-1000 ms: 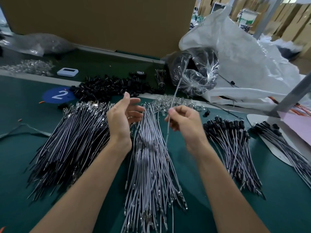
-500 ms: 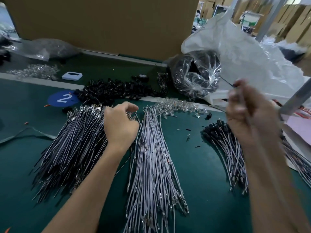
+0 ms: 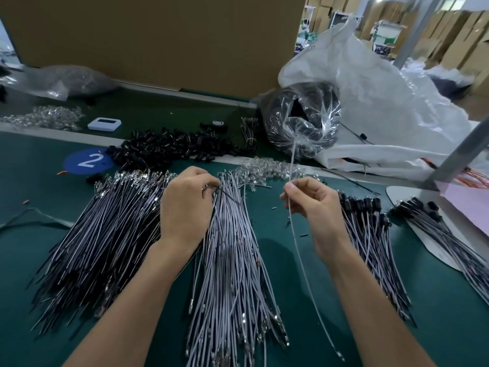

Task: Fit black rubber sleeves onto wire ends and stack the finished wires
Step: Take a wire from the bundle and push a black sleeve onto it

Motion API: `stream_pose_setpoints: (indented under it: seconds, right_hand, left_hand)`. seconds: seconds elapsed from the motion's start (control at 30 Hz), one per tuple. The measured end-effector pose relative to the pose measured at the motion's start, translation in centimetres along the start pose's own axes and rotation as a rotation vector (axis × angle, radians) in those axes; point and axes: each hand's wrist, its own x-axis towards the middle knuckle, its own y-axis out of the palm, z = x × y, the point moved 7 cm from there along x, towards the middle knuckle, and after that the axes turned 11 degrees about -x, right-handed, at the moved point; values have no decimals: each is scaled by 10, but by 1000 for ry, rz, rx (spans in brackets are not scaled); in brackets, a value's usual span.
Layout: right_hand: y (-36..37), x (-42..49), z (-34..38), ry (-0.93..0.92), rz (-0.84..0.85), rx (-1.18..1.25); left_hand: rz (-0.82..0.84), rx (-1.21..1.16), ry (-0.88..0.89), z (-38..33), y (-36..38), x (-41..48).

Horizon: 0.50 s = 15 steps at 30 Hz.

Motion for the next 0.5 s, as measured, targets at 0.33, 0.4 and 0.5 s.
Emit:
stream_pose_setpoints:
  seconds: [0.33,0.4,0.5]
  right_hand:
    - [22,-13,11,-133,55,89]
    - [24,-15,13,-166,25,51]
    - [27,-17,13,-198,-11,-20]
  left_hand:
    - [-9,-715,-109,-18,14,-7]
    - [52,-929,-290,-13,25,-11]
    - [120,-1077,-420,-13,37,-17]
